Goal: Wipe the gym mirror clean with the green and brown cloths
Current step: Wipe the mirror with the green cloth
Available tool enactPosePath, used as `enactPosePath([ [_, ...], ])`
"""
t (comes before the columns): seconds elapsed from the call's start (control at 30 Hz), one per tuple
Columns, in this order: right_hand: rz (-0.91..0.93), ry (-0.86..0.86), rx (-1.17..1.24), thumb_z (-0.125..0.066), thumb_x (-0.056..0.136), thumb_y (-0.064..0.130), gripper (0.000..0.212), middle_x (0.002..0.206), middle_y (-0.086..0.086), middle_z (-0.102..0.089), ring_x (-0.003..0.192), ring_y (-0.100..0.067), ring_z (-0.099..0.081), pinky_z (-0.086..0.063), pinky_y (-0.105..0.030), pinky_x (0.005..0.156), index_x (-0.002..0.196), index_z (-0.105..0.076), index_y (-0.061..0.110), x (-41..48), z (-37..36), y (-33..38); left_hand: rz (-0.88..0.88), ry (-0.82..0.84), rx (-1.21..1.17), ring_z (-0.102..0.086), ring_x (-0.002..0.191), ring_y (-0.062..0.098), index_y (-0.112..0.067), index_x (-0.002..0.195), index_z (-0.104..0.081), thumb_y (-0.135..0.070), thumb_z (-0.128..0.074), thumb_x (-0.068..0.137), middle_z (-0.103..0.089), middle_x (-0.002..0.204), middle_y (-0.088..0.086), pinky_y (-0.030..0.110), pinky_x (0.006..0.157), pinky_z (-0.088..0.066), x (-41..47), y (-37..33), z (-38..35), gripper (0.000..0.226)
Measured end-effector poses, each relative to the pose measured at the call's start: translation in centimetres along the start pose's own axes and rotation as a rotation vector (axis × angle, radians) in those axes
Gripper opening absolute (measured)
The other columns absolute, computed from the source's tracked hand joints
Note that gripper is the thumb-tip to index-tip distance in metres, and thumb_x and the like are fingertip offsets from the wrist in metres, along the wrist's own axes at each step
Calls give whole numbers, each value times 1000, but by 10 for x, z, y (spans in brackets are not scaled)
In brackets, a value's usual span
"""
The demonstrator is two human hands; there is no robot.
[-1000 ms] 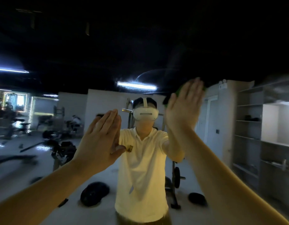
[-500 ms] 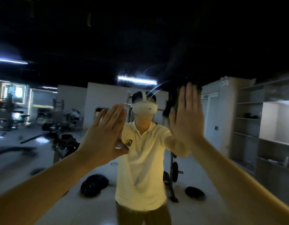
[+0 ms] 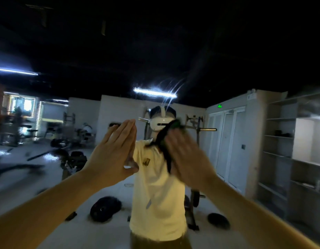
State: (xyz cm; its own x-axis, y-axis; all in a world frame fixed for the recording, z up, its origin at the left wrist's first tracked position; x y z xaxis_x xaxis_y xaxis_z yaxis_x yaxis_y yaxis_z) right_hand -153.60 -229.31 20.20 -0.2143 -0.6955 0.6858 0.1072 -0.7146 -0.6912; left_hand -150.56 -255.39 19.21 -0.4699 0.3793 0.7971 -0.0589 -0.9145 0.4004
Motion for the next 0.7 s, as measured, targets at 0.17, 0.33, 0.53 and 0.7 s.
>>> enactPosePath([
  [0.17, -612, -103, 113, -22, 101, 42, 75, 170, -23, -5, 158, -37, -3, -7, -51, 129, 162, -10, 0, 98, 28, -77, 19, -42, -14, -21, 156, 35, 6, 159, -22, -77, -58, 78, -15, 170, 21, 50, 126, -21, 0, -2, -2, 122],
  [0.33, -315, -77, 132, -12, 106, 43, 70, 169, -21, 6, 158, -36, 7, -3, -52, 128, 163, -3, 4, 93, 14, 8, 38, -33, -2, -12, 159, 34, 4, 161, -18, -78, -53, 86, -8, 171, 20, 48, 129, -11, -4, 0, 0, 117],
  [0.53, 124, -11, 148, -34, 107, 39, 65, 166, -19, -26, 158, -32, -1, -2, -47, 130, 162, -20, 8, -38, -15, 64, 111, -46, -127, -9, 160, 32, 2, 162, -14, -63, -62, 89, -8, 172, 19, 49, 129, -14, -36, -18, -4, 109],
  [0.7, -504, -34, 142, -22, 104, 42, 72, 170, -23, -7, 159, -36, 3, -9, -53, 129, 163, -7, 1, 12, 0, -20, 80, 15, -40, -10, 158, 34, 4, 161, -13, -52, -70, 78, -7, 171, 20, 48, 129, -11, -44, -17, -14, 115],
])
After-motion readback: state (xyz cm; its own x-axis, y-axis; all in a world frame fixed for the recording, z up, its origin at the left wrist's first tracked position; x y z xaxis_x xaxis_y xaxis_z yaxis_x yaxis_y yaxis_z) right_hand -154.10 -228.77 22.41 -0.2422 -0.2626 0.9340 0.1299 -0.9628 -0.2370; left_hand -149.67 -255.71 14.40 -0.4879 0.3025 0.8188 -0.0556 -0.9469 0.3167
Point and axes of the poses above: each hand's wrist, its own x-axis towards the middle knuckle, its own z-axis out of the back of the hand, y = z × x, the point moved 2 cm from there along x, towards the middle knuckle
